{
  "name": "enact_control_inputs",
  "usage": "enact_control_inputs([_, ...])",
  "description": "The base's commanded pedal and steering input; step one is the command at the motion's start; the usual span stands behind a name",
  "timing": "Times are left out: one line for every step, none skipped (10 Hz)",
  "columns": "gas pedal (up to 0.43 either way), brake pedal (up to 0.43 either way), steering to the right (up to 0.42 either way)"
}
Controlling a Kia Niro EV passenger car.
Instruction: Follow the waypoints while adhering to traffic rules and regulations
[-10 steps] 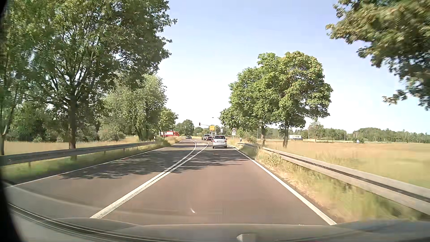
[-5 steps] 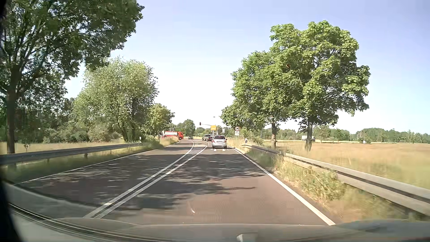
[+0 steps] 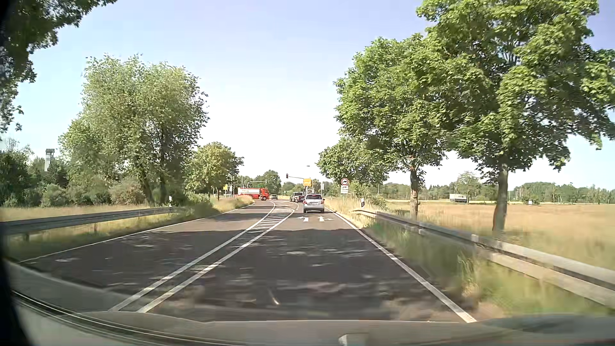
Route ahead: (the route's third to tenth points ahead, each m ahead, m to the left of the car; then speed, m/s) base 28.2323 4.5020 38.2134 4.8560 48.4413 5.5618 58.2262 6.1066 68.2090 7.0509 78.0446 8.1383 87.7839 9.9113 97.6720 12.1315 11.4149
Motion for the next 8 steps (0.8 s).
enact_control_inputs([0.000, 0.250, -0.002])
enact_control_inputs([0.000, 0.250, -0.003])
enact_control_inputs([0.000, 0.244, -0.003])
enact_control_inputs([0.000, 0.244, -0.003])
enact_control_inputs([0.000, 0.250, -0.003])
enact_control_inputs([0.000, 0.250, -0.003])
enact_control_inputs([0.000, 0.250, -0.003])
enact_control_inputs([0.000, 0.250, -0.003])
